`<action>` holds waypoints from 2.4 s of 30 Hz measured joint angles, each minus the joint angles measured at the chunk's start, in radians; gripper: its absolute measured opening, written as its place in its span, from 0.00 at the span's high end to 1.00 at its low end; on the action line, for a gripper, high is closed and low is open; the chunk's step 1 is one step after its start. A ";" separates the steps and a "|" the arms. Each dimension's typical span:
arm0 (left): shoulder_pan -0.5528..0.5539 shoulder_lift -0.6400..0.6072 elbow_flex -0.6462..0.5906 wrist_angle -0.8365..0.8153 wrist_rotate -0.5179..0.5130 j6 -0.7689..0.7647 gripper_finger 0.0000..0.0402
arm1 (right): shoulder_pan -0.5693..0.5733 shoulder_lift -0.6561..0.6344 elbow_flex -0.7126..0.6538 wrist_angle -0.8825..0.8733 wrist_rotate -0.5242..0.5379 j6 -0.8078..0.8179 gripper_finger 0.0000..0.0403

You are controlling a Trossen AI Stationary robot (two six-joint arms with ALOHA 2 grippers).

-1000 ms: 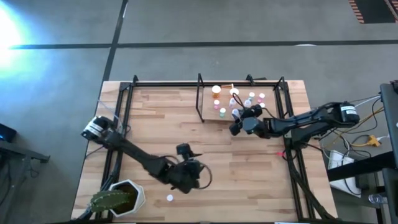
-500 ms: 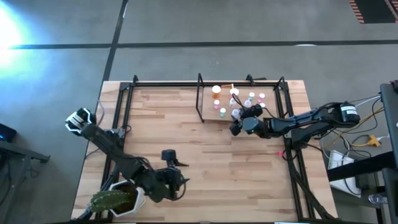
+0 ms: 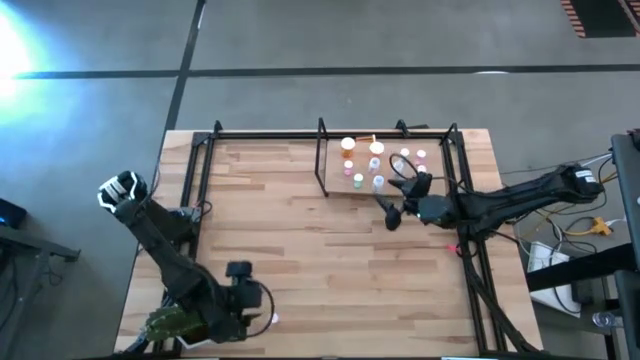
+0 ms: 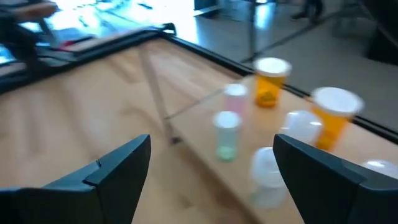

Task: Pick and place medicine bottles onto shelf by color
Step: Put the pink pill bottle on the shelf

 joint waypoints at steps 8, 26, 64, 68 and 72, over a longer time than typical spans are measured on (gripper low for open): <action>-0.007 0.149 -0.008 0.164 0.068 0.070 0.46 | 0.198 -0.017 0.000 0.007 0.095 0.044 0.18; 0.063 0.253 -0.004 0.221 0.132 0.129 0.63 | 0.380 -0.011 0.000 0.007 0.208 0.059 0.18; 0.215 0.257 0.130 0.211 0.208 0.329 0.83 | 0.760 0.019 0.047 -0.052 0.143 0.201 0.18; 0.302 0.288 0.185 0.225 0.201 0.465 0.83 | 0.771 0.061 0.047 -0.122 0.107 0.327 0.18; 0.358 0.308 0.227 0.166 0.203 0.515 0.83 | 0.772 0.126 0.046 -0.161 0.088 0.425 0.18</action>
